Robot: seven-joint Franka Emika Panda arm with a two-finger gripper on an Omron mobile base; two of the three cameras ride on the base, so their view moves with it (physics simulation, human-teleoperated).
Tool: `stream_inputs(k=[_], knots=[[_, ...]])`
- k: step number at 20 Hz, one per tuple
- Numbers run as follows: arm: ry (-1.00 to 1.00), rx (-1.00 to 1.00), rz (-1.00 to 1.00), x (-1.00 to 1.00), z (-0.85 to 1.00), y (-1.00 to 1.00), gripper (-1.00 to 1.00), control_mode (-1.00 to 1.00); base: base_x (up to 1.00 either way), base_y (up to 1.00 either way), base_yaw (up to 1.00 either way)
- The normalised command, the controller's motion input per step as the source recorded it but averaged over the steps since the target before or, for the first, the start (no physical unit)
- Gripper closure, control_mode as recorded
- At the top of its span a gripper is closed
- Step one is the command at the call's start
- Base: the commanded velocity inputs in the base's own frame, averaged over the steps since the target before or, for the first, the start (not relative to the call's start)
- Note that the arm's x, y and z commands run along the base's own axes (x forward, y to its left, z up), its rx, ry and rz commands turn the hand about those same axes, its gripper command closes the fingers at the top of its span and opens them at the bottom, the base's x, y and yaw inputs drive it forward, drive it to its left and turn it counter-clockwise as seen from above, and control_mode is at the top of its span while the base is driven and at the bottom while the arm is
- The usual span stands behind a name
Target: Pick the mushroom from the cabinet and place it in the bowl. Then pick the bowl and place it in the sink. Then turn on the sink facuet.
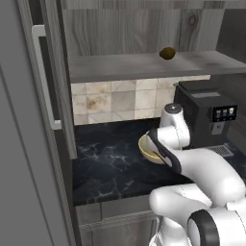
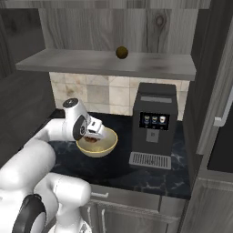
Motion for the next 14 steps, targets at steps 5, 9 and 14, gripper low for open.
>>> stream_inputs(k=[5,9,14], knots=[[0.0,0.0,0.07,0.35,-0.41,0.0,1.0,-1.0,0.0,0.0,0.0],[0.0,0.0,0.08,0.32,-0.68,0.0,1.0,-1.0,0.0,0.0,0.0],[0.0,0.0,0.05,0.31,-0.47,0.0,1.0,-1.0,0.0,0.0,0.0]])
